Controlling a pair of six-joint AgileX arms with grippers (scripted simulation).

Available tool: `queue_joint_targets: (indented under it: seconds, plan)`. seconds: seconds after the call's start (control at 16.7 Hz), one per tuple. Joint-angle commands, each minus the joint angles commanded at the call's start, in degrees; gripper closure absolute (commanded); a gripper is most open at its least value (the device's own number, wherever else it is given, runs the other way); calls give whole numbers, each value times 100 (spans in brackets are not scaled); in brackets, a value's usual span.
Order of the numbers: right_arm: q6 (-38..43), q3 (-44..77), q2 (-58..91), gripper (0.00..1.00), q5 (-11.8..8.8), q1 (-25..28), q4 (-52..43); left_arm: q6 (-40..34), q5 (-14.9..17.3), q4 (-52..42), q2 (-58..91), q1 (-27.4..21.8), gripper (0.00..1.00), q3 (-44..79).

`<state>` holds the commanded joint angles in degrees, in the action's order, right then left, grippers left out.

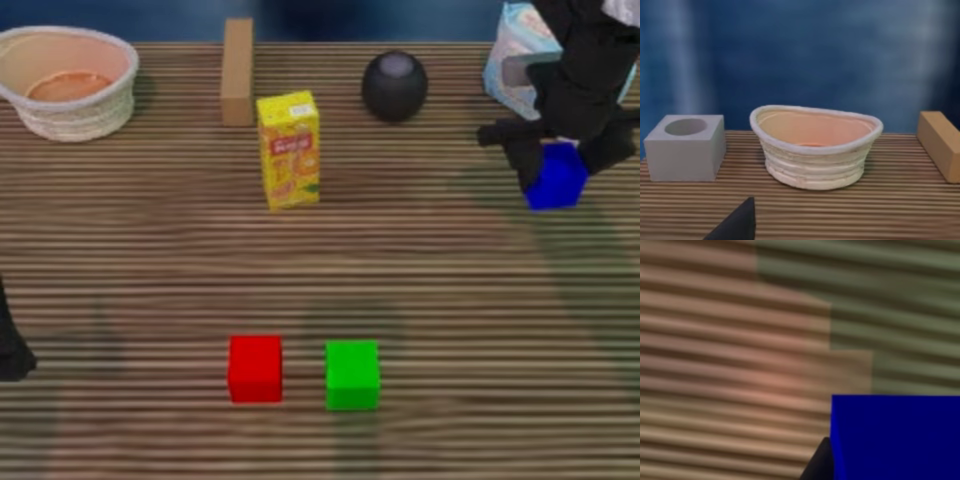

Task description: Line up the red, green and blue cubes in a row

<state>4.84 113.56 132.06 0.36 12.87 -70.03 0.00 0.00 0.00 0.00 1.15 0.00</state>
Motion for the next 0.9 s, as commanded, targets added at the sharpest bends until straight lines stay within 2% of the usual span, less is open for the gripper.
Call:
queue_joint_targets:
  seconds: [0.18, 0.3, 0.72, 0.9]
  plan:
    - [97, -97, -59, 100, -3, 44, 39, 0, 0, 0, 0, 0, 0, 0]
    - [419, -409, -328, 100, 0, 312, 126, 0, 0, 0, 0, 0, 0, 0]
    - [2702, -2744, -1949, 100, 24, 2014, 621, 0, 0, 0, 0, 0, 0, 0]
    - [3335, -3377, -2505, 100, 46, 2570, 803, 0, 0, 0, 0, 0, 0, 0]
